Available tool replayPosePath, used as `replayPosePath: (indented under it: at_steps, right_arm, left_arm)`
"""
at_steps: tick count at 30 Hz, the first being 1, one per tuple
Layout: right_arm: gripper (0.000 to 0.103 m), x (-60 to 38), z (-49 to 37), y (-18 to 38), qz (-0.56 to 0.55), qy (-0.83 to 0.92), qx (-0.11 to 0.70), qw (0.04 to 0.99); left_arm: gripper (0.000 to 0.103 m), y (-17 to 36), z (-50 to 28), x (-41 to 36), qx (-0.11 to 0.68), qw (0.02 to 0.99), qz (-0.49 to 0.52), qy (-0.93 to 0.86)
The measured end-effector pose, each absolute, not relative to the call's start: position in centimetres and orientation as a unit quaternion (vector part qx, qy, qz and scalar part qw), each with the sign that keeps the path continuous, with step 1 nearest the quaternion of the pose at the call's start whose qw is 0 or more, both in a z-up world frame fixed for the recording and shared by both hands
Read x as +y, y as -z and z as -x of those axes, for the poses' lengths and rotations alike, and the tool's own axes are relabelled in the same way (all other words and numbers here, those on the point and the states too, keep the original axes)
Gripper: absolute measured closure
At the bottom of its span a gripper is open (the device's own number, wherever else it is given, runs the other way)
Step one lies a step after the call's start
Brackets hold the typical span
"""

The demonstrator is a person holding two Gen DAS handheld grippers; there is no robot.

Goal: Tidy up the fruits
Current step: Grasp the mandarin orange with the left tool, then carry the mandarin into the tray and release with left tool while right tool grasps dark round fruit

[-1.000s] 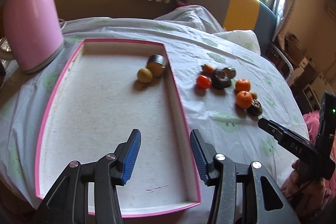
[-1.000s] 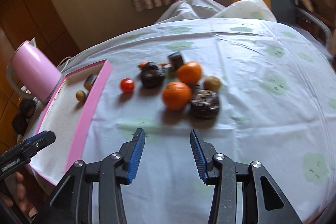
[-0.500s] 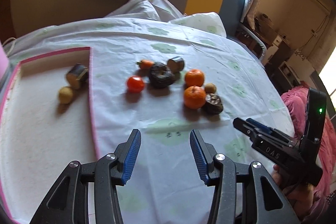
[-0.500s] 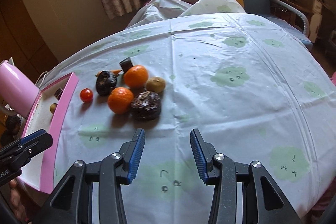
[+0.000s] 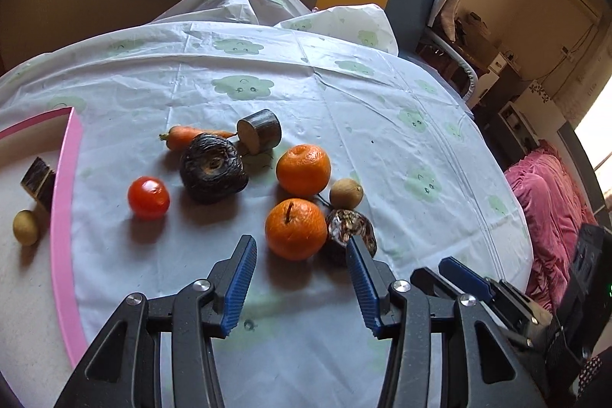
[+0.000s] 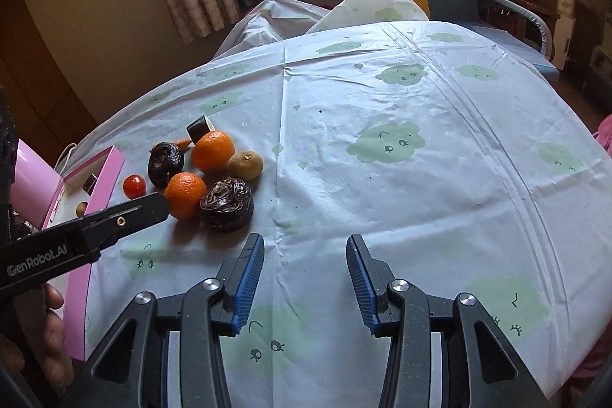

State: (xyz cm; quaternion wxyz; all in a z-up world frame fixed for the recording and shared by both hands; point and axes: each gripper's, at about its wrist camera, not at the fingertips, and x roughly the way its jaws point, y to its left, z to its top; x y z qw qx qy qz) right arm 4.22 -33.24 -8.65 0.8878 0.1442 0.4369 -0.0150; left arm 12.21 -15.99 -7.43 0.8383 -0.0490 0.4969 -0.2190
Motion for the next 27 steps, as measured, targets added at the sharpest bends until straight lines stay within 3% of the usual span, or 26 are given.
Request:
replayPosePath:
  at_steps: [9,11,13,27]
  right_arm:
    - [0.056,-33.4,-4.3,8.9,-0.145,0.012,0.437,0.888]
    - [0.056,-33.4,-4.3,9.0,-0.146,0.013,0.437,0.887]
    - [0.056,-33.4,-4.4,9.2,-0.148,0.013,0.440,0.886]
    - [0.056,-31.6,-5.0,8.6,-0.131,-0.020,0.436,0.890]
  left_arm:
    - [0.053,9.9,-15.1,-15.8,0.530,0.812,0.108,0.218]
    - [0.062,10.0,-15.2,-15.7,0.527,0.813,0.106,0.222]
    - [0.064,10.0,-14.9,-15.4,0.521,0.814,0.108,0.233]
    - [0.064,9.1,-7.8,-11.9,0.466,0.866,0.004,0.180]
